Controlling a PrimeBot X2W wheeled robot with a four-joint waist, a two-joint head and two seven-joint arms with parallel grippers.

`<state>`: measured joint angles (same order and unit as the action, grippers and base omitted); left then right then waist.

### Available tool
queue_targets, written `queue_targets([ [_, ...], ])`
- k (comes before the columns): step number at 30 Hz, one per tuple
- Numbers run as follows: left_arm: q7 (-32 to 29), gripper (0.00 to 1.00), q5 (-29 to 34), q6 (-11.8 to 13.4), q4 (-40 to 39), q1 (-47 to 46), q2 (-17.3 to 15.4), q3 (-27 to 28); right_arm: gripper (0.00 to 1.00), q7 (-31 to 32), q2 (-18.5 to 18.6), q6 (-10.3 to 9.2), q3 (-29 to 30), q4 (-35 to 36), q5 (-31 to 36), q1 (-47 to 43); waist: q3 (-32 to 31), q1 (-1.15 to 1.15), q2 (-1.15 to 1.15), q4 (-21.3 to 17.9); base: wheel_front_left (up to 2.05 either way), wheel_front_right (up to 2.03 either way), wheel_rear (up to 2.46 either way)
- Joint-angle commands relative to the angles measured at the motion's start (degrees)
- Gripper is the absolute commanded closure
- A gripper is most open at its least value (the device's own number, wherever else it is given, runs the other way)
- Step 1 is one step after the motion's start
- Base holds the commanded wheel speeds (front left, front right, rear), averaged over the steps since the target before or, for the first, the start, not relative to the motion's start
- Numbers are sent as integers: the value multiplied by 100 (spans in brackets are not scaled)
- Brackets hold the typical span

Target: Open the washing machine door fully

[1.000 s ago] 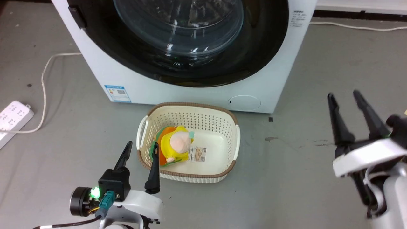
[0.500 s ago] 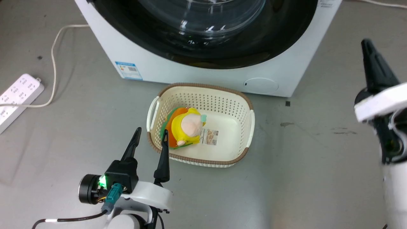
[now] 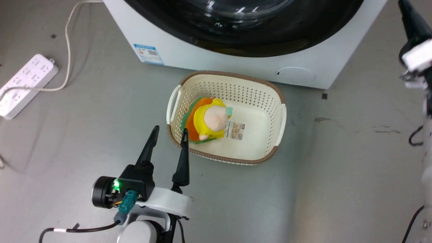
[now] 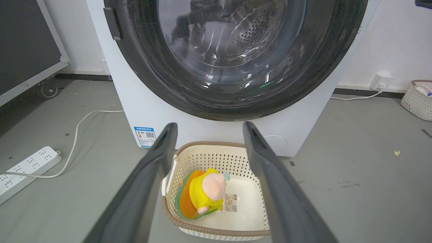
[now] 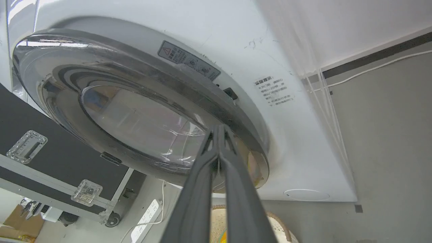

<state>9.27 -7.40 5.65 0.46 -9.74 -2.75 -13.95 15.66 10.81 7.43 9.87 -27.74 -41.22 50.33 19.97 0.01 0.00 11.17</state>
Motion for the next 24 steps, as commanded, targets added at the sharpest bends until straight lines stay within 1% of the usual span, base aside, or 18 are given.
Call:
queue_targets([
  [1,51,0,-42,41,-10,-97,-8,-34,100,53,40,4,42,-98,-120,241,54,-1,0,47,0,0,0],
  [8,134,0,-153,133,-21,-200,-9,-229,100,480,229,4,307,-956,-414,1096,270,-1,0,233,0,0,0],
  [14,206,0,-237,198,-5,-268,-10,-379,100,1080,452,5,605,-2031,-727,1948,447,-1,0,377,0,0,0],
  [17,242,0,-278,235,-8,-305,-10,-454,100,1284,594,5,696,-2485,-834,2400,552,-1,0,437,0,0,0],
  [24,326,0,-349,301,1,-415,-11,-597,100,1791,775,5,819,-3262,-1082,3235,777,-1,0,545,0,0,0],
])
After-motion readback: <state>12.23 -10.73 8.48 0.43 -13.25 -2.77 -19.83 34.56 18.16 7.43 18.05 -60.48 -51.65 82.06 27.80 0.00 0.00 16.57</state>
